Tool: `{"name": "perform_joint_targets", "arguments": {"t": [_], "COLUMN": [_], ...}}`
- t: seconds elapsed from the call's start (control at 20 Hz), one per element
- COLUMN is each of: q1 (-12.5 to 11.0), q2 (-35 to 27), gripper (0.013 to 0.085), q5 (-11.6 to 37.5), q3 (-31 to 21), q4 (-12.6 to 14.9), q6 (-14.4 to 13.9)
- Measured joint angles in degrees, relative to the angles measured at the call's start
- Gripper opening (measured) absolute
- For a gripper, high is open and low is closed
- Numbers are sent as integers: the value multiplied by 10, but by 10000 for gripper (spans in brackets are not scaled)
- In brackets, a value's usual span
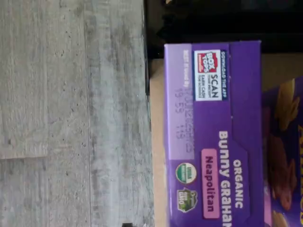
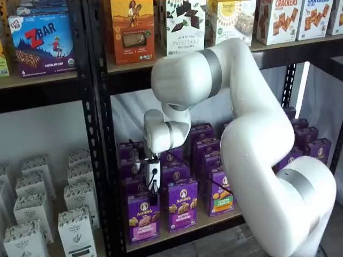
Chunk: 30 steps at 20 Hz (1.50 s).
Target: Pick up the purple box with a pink patch in the middle, on the bottom shelf, the first box from the left
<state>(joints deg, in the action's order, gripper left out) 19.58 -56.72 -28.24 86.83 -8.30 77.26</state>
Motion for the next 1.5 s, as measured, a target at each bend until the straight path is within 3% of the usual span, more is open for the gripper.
{"name": "perform_joint_targets", "arguments": {"t": [0.3, 1.1, 1.5], "q1": [1, 4, 2], "q2": [-24, -40, -40], "gripper": [850, 850, 650], "q5": [-11, -17, -13], "q3": [25, 34, 32], "q4": [7, -13, -9], "q6": [-7, 8, 7]}}
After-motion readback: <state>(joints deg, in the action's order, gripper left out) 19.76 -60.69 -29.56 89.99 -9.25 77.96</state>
